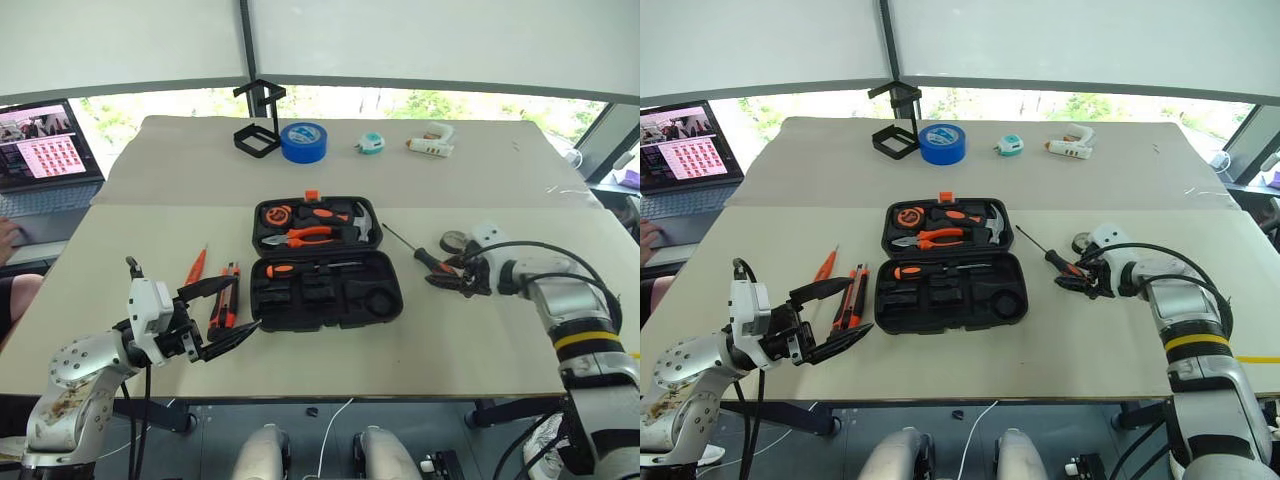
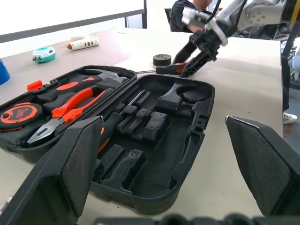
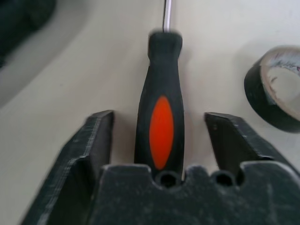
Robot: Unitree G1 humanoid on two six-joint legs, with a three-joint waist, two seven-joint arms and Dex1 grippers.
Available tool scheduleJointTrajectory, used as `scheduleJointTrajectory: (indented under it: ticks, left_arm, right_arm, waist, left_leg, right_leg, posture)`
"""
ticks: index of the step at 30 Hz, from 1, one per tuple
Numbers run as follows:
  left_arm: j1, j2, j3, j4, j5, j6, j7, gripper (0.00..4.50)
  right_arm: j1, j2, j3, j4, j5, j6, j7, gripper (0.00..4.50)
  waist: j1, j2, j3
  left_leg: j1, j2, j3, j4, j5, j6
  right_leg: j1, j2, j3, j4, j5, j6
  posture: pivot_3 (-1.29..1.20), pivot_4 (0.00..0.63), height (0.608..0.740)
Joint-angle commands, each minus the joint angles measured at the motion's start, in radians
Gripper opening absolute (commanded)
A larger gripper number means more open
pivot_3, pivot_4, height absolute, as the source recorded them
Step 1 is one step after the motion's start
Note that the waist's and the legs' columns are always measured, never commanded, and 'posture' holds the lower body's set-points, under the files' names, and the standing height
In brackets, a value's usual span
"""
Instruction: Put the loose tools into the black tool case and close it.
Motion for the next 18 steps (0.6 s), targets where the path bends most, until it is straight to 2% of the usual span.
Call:
scheduleJointTrajectory:
  ticks: [1,2,4,10,14,18]
  left_arm:
    - [-0.003,0.021,0.021,-0.039,-0.016,0.000,0.008,4.50]
    - [-0.006,0.017,0.025,-0.042,-0.024,0.002,0.017,4.50]
    - [-0.013,0.009,0.034,-0.052,-0.048,0.015,0.039,4.50]
    - [-0.019,-0.016,0.072,-0.120,-0.184,0.094,0.120,4.50]
    - [-0.015,0.001,0.076,-0.151,-0.192,0.104,0.119,4.50]
    - [0.015,0.057,0.079,-0.124,-0.098,0.027,0.030,4.50]
  right_arm:
    - [-0.028,-0.005,-0.012,0.024,-0.027,-0.048,-0.010,2.04]
    - [-0.027,-0.008,-0.028,0.017,-0.021,-0.055,-0.014,1.62]
    - [-0.021,-0.015,-0.059,-0.005,-0.007,-0.083,-0.018,1.09]
    - [0.072,-0.072,-0.180,-0.239,0.062,-0.039,-0.036,1.04]
    - [0.117,-0.084,-0.221,-0.410,0.102,-0.037,-0.010,1.04]
    - [0.100,-0.075,-0.137,-0.526,0.177,-0.192,0.239,1.04]
  waist:
    - [0.000,0.000,0.000]
    - [0.000,0.000,0.000]
    - [-0.001,0.000,0.000]
    - [0.000,0.000,0.000]
    - [-0.004,0.000,0.000]
    - [-0.016,0.001,0.001]
  left_leg:
    - [0.000,0.000,0.000,0.000,0.000,0.000]
    - [0.000,0.000,0.000,0.000,0.000,0.000]
    - [0.000,0.001,0.000,0.000,0.000,0.000]
    - [-0.002,0.001,-0.001,0.000,0.000,0.000]
    - [-0.001,0.001,-0.001,0.000,0.000,0.000]
    - [0.000,0.001,0.000,-0.001,0.000,0.000]
  right_leg:
    - [0.000,0.000,0.000,0.000,0.000,0.000]
    - [0.000,0.000,0.000,0.000,0.000,0.000]
    - [0.000,0.000,0.000,0.000,0.000,0.000]
    - [-0.001,-0.001,-0.001,0.000,0.000,0.001]
    - [-0.001,0.000,0.000,0.001,0.001,0.002]
    - [-0.001,0.002,0.000,0.001,0.001,0.001]
  posture:
    - [0.00,0.150,0.740]
    - [0.00,0.150,0.740]
    - [0.00,0.150,0.740]
    - [0.00,0.150,0.740]
    - [0.00,0.150,0.740]
    - [0.00,0.150,0.740]
